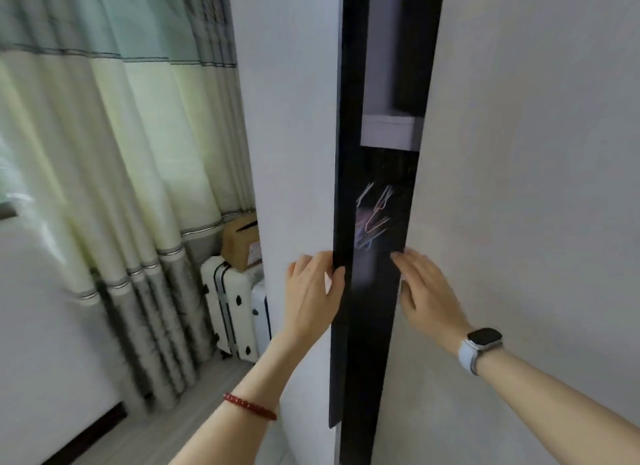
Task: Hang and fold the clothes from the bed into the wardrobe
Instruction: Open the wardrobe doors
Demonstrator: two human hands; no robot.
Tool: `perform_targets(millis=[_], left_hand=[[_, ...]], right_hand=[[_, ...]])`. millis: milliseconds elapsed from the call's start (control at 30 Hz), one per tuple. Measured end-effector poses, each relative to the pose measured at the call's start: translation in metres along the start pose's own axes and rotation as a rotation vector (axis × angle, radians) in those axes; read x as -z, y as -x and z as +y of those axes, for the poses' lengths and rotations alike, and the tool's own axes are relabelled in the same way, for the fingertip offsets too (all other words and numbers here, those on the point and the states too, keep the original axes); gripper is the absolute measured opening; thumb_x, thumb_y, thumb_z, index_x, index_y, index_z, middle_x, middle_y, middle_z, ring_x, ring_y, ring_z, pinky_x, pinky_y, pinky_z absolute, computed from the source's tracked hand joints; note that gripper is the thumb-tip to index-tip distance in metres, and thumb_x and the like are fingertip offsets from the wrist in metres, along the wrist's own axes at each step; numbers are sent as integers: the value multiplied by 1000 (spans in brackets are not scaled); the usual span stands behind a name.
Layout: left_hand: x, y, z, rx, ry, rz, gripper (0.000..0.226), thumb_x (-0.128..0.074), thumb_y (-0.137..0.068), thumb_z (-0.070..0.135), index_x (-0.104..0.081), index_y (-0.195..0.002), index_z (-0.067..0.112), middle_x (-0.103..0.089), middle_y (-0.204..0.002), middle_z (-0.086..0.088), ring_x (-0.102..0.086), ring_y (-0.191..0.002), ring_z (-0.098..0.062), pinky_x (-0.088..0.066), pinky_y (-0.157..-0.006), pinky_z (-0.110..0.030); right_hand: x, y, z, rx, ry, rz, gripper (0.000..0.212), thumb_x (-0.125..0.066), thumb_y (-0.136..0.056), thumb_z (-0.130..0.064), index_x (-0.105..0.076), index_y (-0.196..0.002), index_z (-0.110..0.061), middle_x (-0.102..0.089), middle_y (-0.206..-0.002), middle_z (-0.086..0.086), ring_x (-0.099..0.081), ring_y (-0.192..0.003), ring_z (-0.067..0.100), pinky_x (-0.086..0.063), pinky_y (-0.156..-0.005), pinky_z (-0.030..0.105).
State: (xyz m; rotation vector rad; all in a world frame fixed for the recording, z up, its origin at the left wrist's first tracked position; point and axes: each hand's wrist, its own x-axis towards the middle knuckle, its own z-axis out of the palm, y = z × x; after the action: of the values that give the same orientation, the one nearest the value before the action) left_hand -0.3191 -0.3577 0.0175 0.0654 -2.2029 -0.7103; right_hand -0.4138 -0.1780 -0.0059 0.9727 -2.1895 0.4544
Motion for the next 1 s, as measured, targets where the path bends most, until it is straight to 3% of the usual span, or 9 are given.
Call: perform_targets(millis=[100,233,333,433,500,633,733,867,1000], left_hand=[[38,21,-20,11,-86,102,15,-48,-89,26,-57,-90,14,-48,-80,12,-44,-80,-11,-21,-83,-22],[83,41,-51,22,-177,168,29,-42,-89,32,-58,-99,10,-48,-84,14,-43,-82,-6,-26,-87,-25],[115,53,-63,93,-216,230,31,-47,-89,23,-57,-114,7,-52,-90,11,-44,-87,-4,-36,-92,-34],[142,63,-75,121,-348,223,59,-46,-88,13,-31,-144,9,-56,-118,-1,-46,-112,-12,-33,-98,-30],[158,67,-86,207,-405,118,78,-48,-85,7,-3,-149,15,-40,-143,-9,-35,-131,-20,-28,-106,-35],[180,63,-104,455,-655,-43,94,-49,-83,15,23,-144,18,10,-157,-8,6,-145,-29,-9,-116,-48],[199,52,-103,569,-761,-61,90,-46,-87,23,22,-146,18,21,-155,-10,16,-143,-32,-2,-115,-53],[203,55,-95,469,-804,58,71,-43,-86,22,-13,-149,12,-8,-155,-19,-8,-143,-37,-14,-112,-54],[181,63,-87,204,-733,127,53,-39,-78,24,-51,-127,8,-54,-128,-18,-52,-116,-39,-42,-92,-49]], right_hand=[[-14,15,-64,109,-352,-108,45,-40,-88,-21,-47,-131,-9,-58,-126,10,-53,-117,21,-48,-95,34],[-26,9,-134,254,-474,-470,58,-32,-100,-23,0,-149,-22,-3,-146,-21,-8,-131,-7,-14,-108,12],[-41,-4,-167,333,-524,-519,65,-30,-100,-19,19,-141,-29,15,-146,-22,-1,-130,-9,-17,-109,15],[-56,-17,-196,422,-542,-544,64,-29,-99,-15,20,-139,-27,21,-147,-19,9,-137,-5,-6,-115,17],[-62,-25,-214,462,-479,-568,64,-27,-99,-14,19,-143,-22,23,-150,-14,12,-140,1,2,-114,19],[-69,-47,-242,498,-342,-632,63,-27,-97,-13,6,-149,-25,14,-156,-9,11,-144,13,1,-117,36],[-68,-69,-253,499,-284,-601,59,-30,-96,-11,-8,-149,-24,5,-158,-5,8,-145,16,1,-116,43],[-57,-77,-247,476,-263,-468,46,-34,-95,-13,-35,-141,-14,-26,-152,4,-13,-143,18,-12,-113,37],[-43,-71,-218,380,-348,-300,38,-39,-85,-14,-62,-115,-7,-61,-113,9,-52,-114,28,-40,-91,37]])
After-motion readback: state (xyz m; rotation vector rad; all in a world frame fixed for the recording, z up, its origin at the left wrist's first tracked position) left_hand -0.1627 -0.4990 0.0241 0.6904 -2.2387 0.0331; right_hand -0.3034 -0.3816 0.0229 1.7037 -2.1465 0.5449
